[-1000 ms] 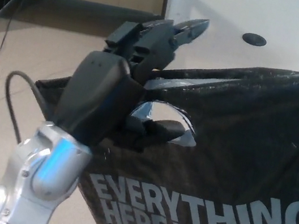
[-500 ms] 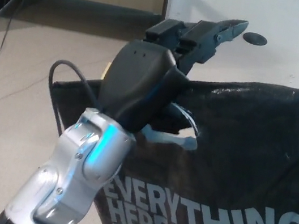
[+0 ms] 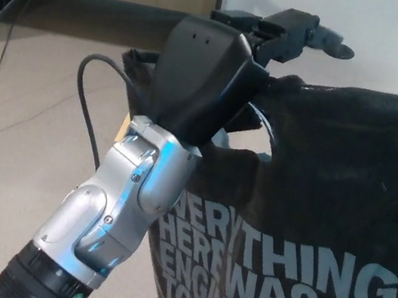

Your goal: A person is holding a plastic bag and the robot extends its left hand to grab the bag by hooking its thumb into the holes at the top and brings its hand down by its side. Then it extends its arm again to hand the plastic bag back to the person.

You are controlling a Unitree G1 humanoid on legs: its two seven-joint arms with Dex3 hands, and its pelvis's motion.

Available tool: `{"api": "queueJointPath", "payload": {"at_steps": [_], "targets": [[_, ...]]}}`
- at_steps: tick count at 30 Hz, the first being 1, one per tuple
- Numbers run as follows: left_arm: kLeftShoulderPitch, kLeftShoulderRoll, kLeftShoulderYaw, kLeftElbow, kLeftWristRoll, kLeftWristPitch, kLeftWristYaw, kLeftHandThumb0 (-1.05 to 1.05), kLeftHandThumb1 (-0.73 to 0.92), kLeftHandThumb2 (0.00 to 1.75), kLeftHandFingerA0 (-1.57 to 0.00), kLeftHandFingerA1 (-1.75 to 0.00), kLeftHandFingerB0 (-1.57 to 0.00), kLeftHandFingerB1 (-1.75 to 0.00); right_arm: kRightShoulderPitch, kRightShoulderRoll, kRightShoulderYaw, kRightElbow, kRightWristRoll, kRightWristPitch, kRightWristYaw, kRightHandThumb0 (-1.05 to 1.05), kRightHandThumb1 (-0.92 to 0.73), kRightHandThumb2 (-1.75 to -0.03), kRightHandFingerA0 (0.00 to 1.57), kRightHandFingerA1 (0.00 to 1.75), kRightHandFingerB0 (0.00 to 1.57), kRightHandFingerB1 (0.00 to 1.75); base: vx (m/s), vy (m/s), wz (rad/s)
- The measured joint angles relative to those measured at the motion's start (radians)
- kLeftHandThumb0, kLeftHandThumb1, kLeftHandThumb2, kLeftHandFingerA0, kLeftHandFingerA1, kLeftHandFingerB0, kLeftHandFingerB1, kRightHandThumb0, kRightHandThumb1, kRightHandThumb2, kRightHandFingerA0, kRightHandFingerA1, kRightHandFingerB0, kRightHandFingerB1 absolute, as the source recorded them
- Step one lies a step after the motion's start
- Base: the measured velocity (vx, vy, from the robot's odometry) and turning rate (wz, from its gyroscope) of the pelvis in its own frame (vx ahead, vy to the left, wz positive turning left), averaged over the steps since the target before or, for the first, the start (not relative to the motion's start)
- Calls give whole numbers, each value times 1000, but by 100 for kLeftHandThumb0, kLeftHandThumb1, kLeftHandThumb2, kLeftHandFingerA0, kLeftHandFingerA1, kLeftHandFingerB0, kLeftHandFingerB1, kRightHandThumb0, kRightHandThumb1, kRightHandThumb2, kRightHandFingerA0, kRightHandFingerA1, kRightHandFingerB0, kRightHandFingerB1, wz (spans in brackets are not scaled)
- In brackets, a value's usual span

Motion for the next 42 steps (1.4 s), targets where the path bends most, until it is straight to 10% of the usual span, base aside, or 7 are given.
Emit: {"api": "queueJointPath", "payload": {"at_steps": [8,9,11,15,23,41,42], "targets": [[0,2,0,19,27,-43,115,-11,74,74,-96,-171,-72,-129,1,0,1,-12,0,0,0,-33,-70,-60,70,47,54,41,0,0,0],[0,3,1,20,28,-50,126,-10,57,93,-128,-146,-78,-119,1,0,1,-12,0,0,0,-40,-60,-81,65,58,51,52,0,0,0],[0,3,8,21,26,-63,143,-10,54,90,-129,-147,-83,-123,1,0,0,-13,0,0,0,-33,-71,-60,71,48,55,41,0,0,0],[8,0,32,0,22,-75,161,-10,76,73,-88,-175,-61,-150,-1,-2,0,-14,0,2,0,-34,-71,-60,71,49,56,41,0,0,0],[72,14,100,-104,18,-85,175,-9,70,76,-91,-171,-71,-131,13,-6,2,-7,-1,1,0,-39,-60,-81,67,60,53,53,0,0,0],[212,152,329,-216,-77,-174,189,-25,72,65,-87,-165,-79,-114,41,-9,12,16,-5,-12,-1,-34,-71,-60,74,49,58,41,0,0,0],[231,168,346,-223,-87,-185,189,-11,65,85,-88,-160,-80,-115,41,-9,13,18,-7,-13,-2,-33,-70,-61,75,51,58,43,0,0,0]]}}
